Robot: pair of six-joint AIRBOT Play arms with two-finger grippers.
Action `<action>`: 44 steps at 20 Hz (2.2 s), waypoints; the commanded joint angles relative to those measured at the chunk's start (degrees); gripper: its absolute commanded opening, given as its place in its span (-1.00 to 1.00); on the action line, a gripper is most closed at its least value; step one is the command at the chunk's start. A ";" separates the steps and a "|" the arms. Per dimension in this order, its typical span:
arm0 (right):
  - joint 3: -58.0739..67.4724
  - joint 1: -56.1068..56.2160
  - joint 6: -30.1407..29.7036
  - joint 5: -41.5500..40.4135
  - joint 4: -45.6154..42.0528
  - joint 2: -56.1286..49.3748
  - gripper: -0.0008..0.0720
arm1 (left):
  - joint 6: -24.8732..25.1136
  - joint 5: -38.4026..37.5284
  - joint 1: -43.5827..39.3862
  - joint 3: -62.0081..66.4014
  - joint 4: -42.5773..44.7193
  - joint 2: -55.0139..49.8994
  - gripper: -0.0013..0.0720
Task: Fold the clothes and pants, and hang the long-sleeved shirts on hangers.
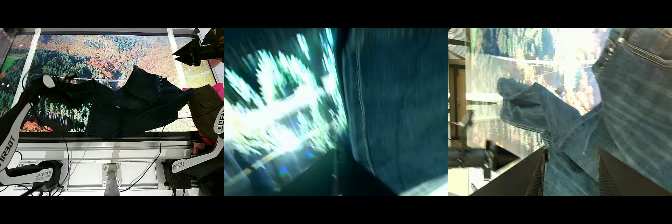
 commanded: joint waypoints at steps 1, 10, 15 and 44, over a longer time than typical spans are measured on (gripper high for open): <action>0.02 0.98 -0.33 -1.11 2.14 -0.72 0.00 | 2.95 -0.24 -0.42 -5.31 -3.28 0.20 0.08; 0.02 0.92 -0.59 -1.03 3.58 -0.72 0.00 | 2.93 -1.73 -2.78 -5.31 -3.19 -3.69 0.16; 0.02 0.92 -0.59 -1.25 3.58 -0.72 0.00 | 2.93 -1.99 -7.02 -5.31 -3.10 -5.92 0.16; -34.07 -4.44 6.54 13.25 -19.04 0.37 0.00 | -11.21 0.61 30.40 -3.72 27.96 20.98 -0.92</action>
